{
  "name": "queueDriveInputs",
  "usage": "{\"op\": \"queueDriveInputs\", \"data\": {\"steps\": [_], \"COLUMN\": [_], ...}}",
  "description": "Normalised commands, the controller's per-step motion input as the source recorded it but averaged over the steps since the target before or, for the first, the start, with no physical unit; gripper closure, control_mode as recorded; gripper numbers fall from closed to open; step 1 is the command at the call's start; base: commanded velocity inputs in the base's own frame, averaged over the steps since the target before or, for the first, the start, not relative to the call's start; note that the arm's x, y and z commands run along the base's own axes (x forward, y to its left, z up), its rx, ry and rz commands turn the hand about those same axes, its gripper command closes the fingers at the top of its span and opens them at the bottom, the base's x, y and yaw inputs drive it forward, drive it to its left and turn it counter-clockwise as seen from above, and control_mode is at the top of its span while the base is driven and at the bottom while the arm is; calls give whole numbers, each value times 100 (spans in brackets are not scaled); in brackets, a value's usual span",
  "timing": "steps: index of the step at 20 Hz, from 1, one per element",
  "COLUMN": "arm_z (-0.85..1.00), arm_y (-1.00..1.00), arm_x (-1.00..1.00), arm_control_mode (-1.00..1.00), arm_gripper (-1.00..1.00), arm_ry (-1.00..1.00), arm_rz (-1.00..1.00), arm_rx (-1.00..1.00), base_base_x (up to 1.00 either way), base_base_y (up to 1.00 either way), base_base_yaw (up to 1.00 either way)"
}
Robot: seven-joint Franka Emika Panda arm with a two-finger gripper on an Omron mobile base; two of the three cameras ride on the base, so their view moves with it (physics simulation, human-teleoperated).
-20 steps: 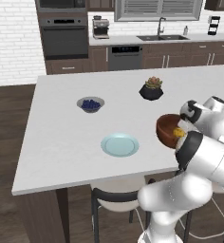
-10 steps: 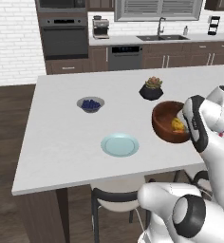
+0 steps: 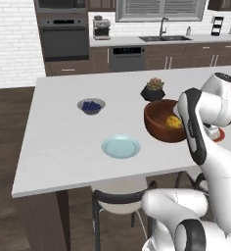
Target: Pick the chicken drumstick and squash from their plates and place them in the bowl. Then put the bowl in the fridge.
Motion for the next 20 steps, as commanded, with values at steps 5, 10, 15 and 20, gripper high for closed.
{"op": "queueDriveInputs", "data": {"steps": [5,10,15,20], "arm_z": [0,0,0,0], "arm_y": [0,0,0,0], "arm_x": [0,0,0,0], "arm_control_mode": [100,100,100,100], "arm_gripper": [100,100,100,100], "arm_ry": [0,0,0,0], "arm_rz": [0,0,0,0], "arm_rx": [0,0,0,0], "base_base_x": [-72,-7,0,0], "base_base_y": [-73,-41,0,0], "base_base_yaw": [-27,-84,-100,-99]}}
